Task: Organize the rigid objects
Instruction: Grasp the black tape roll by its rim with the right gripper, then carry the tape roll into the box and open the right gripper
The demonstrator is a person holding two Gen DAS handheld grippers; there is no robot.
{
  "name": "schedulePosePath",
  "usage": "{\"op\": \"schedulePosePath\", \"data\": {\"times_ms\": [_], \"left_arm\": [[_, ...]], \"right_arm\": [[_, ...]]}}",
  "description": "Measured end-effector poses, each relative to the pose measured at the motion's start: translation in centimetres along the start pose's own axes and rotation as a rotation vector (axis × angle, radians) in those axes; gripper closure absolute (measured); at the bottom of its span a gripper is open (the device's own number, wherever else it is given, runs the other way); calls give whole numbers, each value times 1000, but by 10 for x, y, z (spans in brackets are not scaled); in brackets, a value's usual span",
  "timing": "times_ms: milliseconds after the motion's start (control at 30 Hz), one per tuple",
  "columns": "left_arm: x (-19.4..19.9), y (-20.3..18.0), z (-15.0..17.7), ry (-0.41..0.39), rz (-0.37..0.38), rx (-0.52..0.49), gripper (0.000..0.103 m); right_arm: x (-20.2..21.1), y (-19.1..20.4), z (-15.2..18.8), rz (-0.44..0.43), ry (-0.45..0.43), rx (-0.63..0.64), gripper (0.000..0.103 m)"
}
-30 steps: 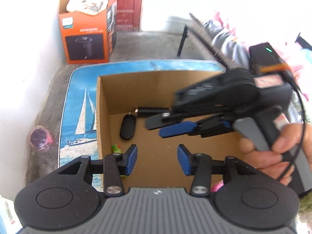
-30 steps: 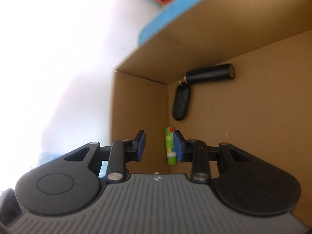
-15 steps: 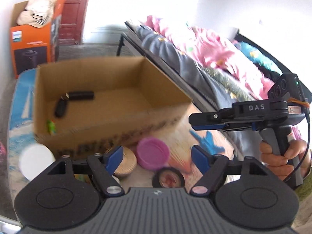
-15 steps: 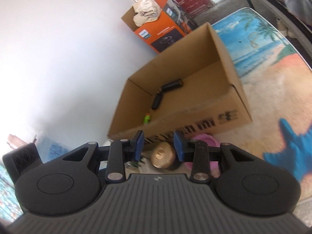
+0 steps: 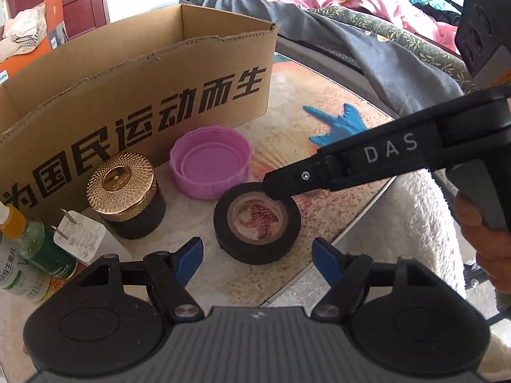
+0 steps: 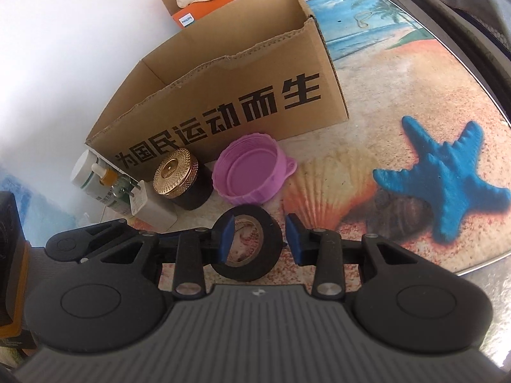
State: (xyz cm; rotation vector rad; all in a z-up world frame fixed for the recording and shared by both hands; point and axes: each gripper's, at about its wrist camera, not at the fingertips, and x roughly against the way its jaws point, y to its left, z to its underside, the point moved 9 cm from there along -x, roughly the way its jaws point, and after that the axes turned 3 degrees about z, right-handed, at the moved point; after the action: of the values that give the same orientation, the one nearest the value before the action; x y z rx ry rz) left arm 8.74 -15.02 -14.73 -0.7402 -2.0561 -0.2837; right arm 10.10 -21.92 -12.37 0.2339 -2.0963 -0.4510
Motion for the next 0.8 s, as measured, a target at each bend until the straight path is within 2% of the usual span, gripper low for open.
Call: {"op": "schedulePosePath", "data": {"times_ms": [367, 400, 500, 667, 800], "left_arm": [[-14, -3, -5, -12, -55, -36, 36], [-14, -4, -6, -14, -49, -36, 39], [-16, -8, -9, -26, -56, -50, 40], [-12, -9, -13, -33, -47, -41, 40], [11, -12, -22, -92, -58, -60, 40]], "right_arm": [[-18, 9, 6, 82, 13, 155, 69], [-19, 9, 6, 85, 10, 164, 71], [-19, 9, 5, 93, 5, 180, 86], [-12, 7, 4, 98, -10, 147, 87], [11, 21, -5, 118, -71, 180, 87]]}}
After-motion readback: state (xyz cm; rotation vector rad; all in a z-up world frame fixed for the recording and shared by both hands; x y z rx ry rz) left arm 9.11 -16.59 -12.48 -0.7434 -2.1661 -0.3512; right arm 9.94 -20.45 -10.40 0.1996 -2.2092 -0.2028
